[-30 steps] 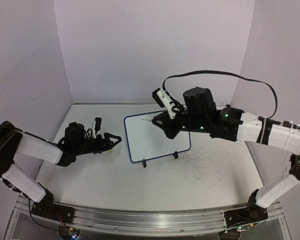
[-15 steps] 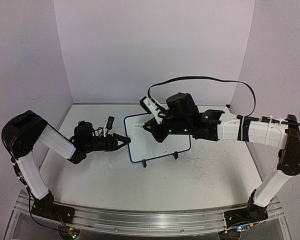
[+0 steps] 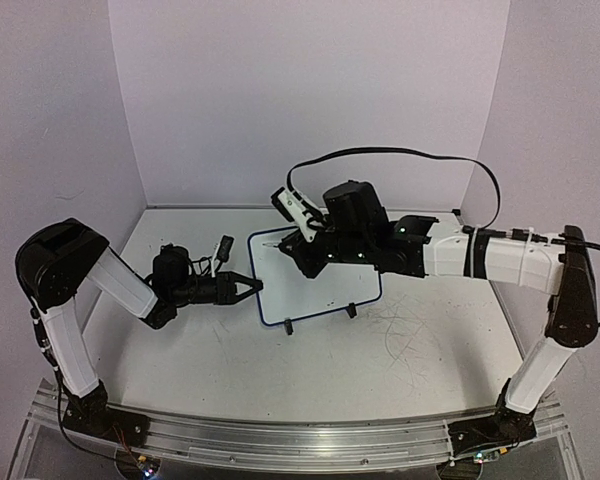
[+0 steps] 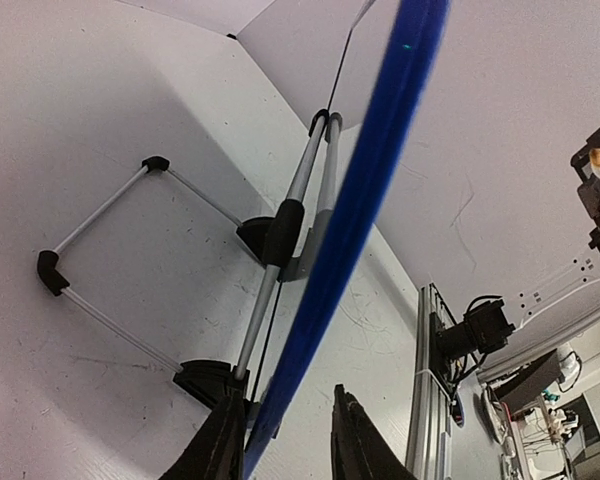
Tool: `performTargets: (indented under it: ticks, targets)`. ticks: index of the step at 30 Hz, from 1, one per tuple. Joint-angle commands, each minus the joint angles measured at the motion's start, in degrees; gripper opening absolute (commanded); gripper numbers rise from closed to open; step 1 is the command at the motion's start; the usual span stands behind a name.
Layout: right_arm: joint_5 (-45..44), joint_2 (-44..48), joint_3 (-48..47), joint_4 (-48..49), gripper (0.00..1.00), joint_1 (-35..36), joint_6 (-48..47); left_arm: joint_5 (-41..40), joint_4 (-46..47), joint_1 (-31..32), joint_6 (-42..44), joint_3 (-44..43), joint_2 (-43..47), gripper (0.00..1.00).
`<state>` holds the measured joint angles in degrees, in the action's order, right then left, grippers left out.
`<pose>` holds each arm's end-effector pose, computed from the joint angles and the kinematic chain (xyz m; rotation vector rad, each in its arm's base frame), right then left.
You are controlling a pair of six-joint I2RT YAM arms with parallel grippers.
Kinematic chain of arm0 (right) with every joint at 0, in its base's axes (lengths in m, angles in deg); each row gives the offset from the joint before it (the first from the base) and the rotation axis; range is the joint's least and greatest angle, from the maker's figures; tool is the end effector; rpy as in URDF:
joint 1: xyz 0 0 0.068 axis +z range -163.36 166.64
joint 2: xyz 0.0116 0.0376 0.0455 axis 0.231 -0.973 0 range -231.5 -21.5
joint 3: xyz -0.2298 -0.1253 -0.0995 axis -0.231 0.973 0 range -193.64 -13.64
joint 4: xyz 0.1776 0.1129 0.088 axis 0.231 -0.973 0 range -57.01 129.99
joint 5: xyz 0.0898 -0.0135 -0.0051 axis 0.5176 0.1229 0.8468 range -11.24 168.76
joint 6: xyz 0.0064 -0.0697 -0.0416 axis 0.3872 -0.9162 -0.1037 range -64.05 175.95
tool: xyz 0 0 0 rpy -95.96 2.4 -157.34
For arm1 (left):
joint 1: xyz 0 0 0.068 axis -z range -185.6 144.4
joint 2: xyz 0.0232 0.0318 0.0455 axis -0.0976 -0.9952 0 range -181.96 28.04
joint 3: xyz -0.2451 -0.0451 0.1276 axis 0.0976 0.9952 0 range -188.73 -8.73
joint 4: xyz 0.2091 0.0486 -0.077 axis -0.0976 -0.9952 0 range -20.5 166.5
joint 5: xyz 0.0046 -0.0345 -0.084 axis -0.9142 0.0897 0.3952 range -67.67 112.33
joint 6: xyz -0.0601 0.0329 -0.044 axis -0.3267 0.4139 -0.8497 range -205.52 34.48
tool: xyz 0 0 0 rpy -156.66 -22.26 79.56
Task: Write a sentence on the whiteboard
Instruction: Hold the whiteboard at the center of the board.
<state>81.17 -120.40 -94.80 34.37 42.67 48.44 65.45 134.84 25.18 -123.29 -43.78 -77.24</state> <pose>0.2278 0.3434 0.3177 -1.0906 1.7080 0.5861 0.2688 -0.2163 0.1730 0.4908 1.9286 -1.4843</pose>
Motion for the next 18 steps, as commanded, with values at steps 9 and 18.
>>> performTargets:
  ticks: [9,18]
  targets:
    - [-4.8,-3.7,-4.4,1.8,0.0,0.3,-0.7,3.1,3.3,-0.3,8.6,-2.8,-3.4,0.11]
    - [-5.7,-5.4,-5.8,1.9,0.0,0.3,-0.6,1.7,3.0,-0.3,11.5,-1.7,-2.9,0.03]
